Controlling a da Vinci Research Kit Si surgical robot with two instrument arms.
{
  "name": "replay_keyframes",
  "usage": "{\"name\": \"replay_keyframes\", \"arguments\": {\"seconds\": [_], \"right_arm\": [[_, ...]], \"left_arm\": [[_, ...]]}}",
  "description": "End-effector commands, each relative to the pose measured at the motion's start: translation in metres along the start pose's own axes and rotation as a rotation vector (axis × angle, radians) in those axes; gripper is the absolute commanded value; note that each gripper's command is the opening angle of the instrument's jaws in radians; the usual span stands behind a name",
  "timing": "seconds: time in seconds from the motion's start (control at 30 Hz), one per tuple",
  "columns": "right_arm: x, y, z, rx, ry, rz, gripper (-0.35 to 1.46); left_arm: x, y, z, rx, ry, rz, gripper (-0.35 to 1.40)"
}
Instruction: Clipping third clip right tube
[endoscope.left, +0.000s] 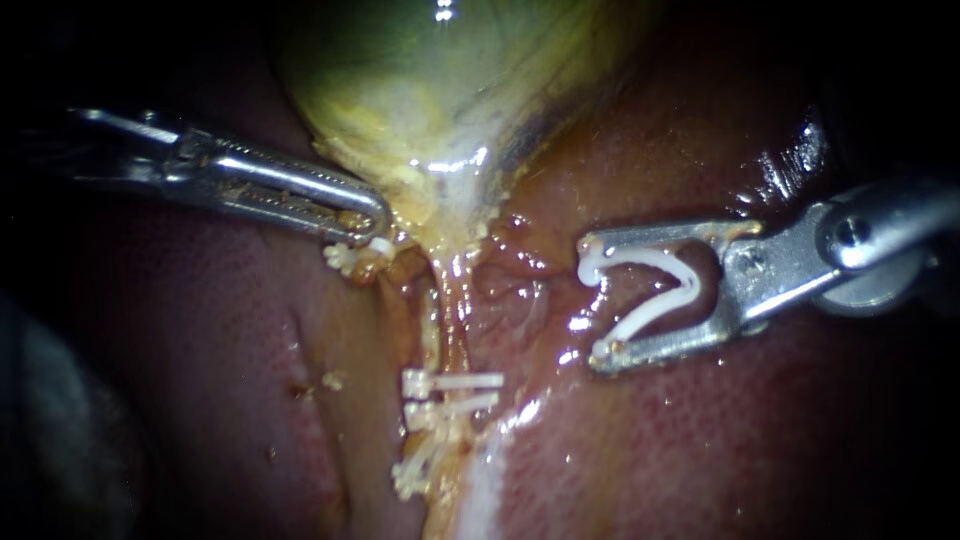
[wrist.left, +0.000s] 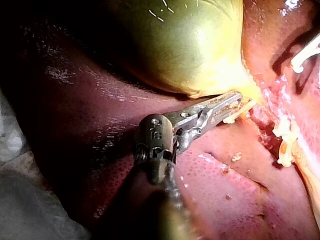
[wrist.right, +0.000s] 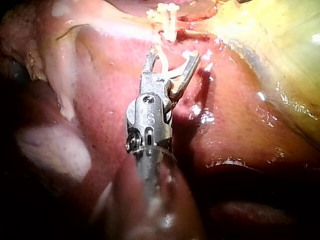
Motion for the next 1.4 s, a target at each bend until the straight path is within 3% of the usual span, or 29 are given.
{"name": "replay_keyframes", "arguments": {"seconds": [0.03, 0.13, 0.23, 0.4, 0.5, 0.93, 1.27, 1.4], "right_arm": [[0.0, 0.0, -0.0001, 0.001, 0.0, 0.0, 0.5], [0.0, -0.0001, -0.0001, 0.001, 0.0, 0.0, 0.5], [0.0, -0.0001, -0.0002, 0.001, 0.001, 0.0, 0.5], [0.0, -0.0001, -0.0002, 0.001, 0.001, 0.0, 0.5], [0.0001, 0.0, -0.0002, 0.001, 0.001, 0.0, 0.5], [0.0007, 0.0004, 0.0003, -0.002, -0.003, 0.034, 0.5], [0.002, 0.0013, 0.0025, 0.003, 0.006, 0.204, 0.5], [0.0025, 0.0016, 0.0037, 0.02, 0.03, 0.267, 0.5]], "left_arm": [[0.0, 0.0001, -0.0001, -0.001, 0.0, 0.0, -0.35], [0.0002, 0.0005, -0.0009, -0.005, -0.002, -0.002, -0.35], [0.001, 0.0012, -0.0029, -0.019, 0.002, -0.008, -0.35], [0.0036, 0.0026, -0.0071, -0.011, 0.043, -0.007, -0.35], [0.0046, 0.0031, -0.0085, -0.009, 0.056, -0.006, -0.35], [0.0041, 0.0032, -0.0085, -0.002, 0.058, -0.006, -0.35], [0.004, 0.0032, -0.0085, -0.002, 0.059, -0.006, -0.35], [0.004, 0.0032, -0.0084, -0.001, 0.059, -0.006, -0.35]]}}
